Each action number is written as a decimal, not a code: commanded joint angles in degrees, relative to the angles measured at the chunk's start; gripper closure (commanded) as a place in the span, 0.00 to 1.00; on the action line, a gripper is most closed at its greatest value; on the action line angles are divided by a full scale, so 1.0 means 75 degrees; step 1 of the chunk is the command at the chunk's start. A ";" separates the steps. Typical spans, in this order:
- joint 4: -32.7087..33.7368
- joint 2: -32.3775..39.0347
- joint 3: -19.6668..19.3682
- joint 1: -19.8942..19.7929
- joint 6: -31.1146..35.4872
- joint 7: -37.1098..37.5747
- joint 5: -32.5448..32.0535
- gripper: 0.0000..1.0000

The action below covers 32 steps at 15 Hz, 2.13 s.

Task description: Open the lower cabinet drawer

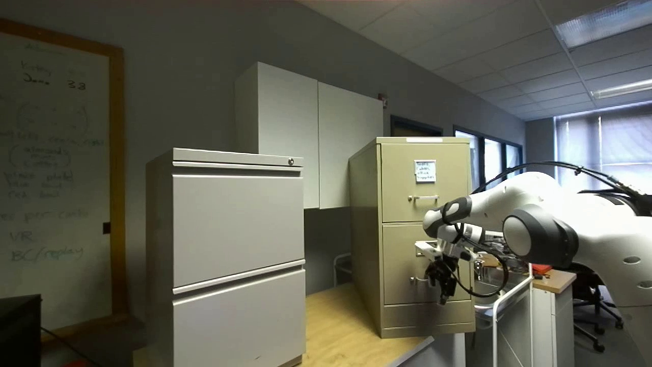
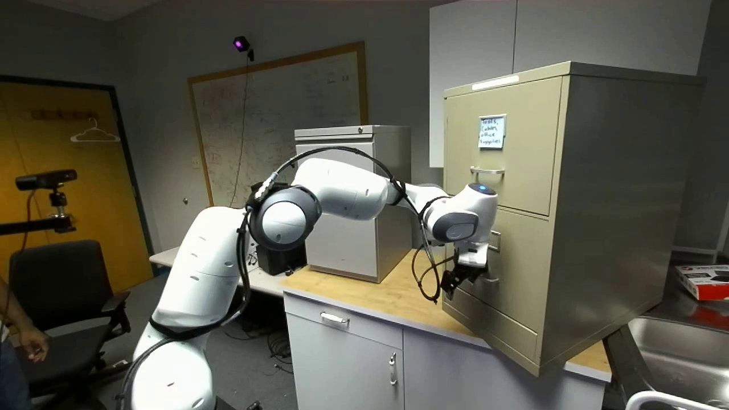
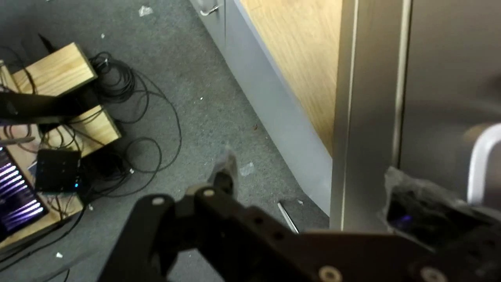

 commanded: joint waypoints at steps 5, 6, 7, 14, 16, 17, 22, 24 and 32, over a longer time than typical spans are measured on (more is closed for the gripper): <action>-0.3199 -0.2012 -0.0250 0.0016 0.2213 0.0118 0.0605 0.00; -0.3540 -0.2230 -0.0292 0.0040 0.2581 0.0150 0.0589 0.00; -0.3822 -0.2418 -0.0333 0.0064 0.2870 0.0242 0.0536 0.00; -0.5130 -0.3563 -0.0280 0.0174 0.4769 0.0484 0.0351 0.00; -0.5167 -0.3717 -0.0258 0.0231 0.5271 0.0657 0.0092 0.00; -0.5147 -0.3749 -0.0244 0.0250 0.5474 0.0716 0.0002 0.00; -0.4577 -0.3646 -0.0183 0.0282 0.5752 0.0885 -0.0534 0.00; -0.4190 -0.3460 -0.0144 0.0329 0.5615 0.0689 -0.0405 0.00; -0.2217 -0.2242 0.0015 0.0413 0.4372 0.0252 0.0102 0.00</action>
